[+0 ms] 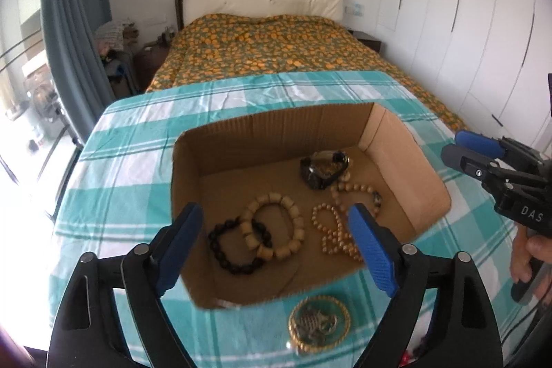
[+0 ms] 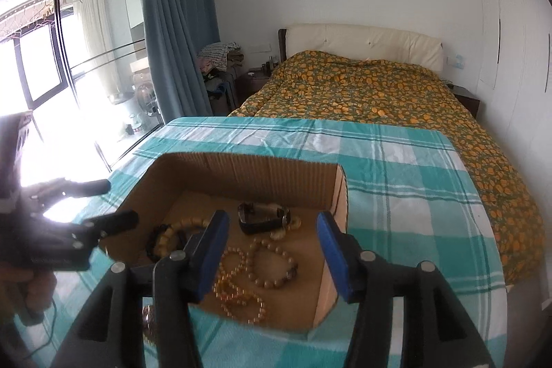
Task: Organize jewelry
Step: 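Withdraw both open tools from the box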
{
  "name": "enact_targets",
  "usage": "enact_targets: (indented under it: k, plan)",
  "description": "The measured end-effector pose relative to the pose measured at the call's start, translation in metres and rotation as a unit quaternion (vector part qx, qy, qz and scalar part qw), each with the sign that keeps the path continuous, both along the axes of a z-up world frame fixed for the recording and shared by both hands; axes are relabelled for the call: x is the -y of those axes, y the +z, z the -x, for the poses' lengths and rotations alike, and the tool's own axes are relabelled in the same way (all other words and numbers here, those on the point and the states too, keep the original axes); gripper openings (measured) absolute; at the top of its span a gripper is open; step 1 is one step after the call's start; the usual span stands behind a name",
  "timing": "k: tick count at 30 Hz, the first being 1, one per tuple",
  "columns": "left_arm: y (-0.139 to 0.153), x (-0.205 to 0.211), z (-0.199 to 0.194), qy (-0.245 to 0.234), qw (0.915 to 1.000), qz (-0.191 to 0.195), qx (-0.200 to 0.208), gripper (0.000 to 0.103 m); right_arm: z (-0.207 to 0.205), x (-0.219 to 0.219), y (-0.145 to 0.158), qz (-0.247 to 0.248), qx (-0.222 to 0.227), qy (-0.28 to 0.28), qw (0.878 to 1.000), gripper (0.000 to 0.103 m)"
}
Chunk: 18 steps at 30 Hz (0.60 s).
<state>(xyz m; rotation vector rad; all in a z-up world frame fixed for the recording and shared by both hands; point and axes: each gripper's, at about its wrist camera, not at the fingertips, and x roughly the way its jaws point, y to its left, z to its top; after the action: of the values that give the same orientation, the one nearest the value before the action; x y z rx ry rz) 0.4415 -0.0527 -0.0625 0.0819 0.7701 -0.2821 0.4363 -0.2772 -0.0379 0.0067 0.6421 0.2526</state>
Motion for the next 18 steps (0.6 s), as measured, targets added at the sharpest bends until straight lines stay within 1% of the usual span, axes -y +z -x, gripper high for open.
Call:
enact_targets:
  k: [3,8,10,12,14,16,18]
  plan:
    - [-0.014,-0.02,0.047,0.002,0.9999,-0.009,-0.011,0.092,0.047,0.007,-0.013,0.007,-0.007,-0.003,1.0,0.055]
    - [-0.053,-0.046,0.123,0.019,0.9984,-0.022,-0.048,0.092,0.136,0.016,-0.041,0.015,-0.022,-0.024,0.999,0.055]
    - [-0.069,-0.05,0.148,0.024,0.9977,-0.016,-0.061,0.092,0.165,0.018,-0.055,0.015,-0.033,-0.034,0.999,0.055]
    - [-0.085,-0.049,0.162,0.026,0.9968,-0.007,-0.075,0.092,0.194,0.018,-0.072,0.006,-0.055,-0.044,0.998,0.055]
    - [-0.1,-0.046,0.171,0.03,0.9958,-0.004,-0.086,0.092,0.214,0.016,-0.087,0.003,-0.071,-0.052,0.996,0.055]
    - [-0.109,-0.04,0.177,0.028,0.9964,-0.005,-0.08,0.092,0.226,0.015,-0.104,0.003,-0.087,-0.056,0.995,0.055]
    - [-0.115,-0.033,0.181,0.021,0.9973,-0.023,-0.067,0.092,0.234,0.015,-0.114,0.0,-0.091,-0.061,0.994,0.055]
